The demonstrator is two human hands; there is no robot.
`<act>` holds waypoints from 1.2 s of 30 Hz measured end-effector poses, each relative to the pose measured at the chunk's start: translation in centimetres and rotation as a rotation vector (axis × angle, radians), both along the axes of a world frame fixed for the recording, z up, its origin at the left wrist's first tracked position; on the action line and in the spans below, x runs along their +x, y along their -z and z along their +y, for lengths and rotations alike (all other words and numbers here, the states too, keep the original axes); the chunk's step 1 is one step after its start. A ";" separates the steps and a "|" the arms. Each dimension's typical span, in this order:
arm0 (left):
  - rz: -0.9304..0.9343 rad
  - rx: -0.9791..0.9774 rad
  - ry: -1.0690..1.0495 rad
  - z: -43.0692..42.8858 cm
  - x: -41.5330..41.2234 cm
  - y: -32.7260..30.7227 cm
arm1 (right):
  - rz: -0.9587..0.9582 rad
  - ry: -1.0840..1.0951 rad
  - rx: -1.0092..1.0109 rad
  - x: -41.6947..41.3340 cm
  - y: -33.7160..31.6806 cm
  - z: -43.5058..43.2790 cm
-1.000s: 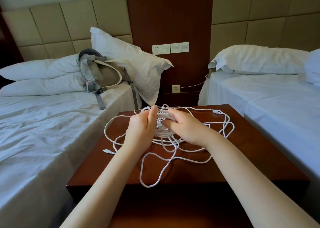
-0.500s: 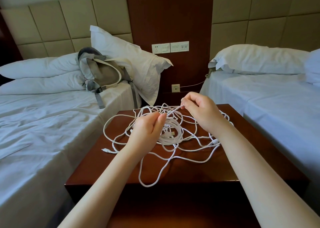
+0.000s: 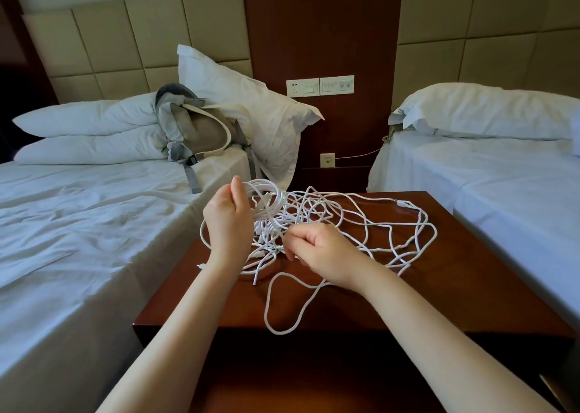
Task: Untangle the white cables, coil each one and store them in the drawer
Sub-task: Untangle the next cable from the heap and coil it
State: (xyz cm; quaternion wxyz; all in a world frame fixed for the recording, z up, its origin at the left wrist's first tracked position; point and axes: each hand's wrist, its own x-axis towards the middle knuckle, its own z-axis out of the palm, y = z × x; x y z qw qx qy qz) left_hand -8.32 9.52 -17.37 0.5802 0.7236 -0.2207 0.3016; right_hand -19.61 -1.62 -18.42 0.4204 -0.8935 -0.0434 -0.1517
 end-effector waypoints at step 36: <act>0.309 0.625 0.840 -2.5 -8.7 -1.2 | -0.370 0.179 0.437 -2.6 -3.2 -6.3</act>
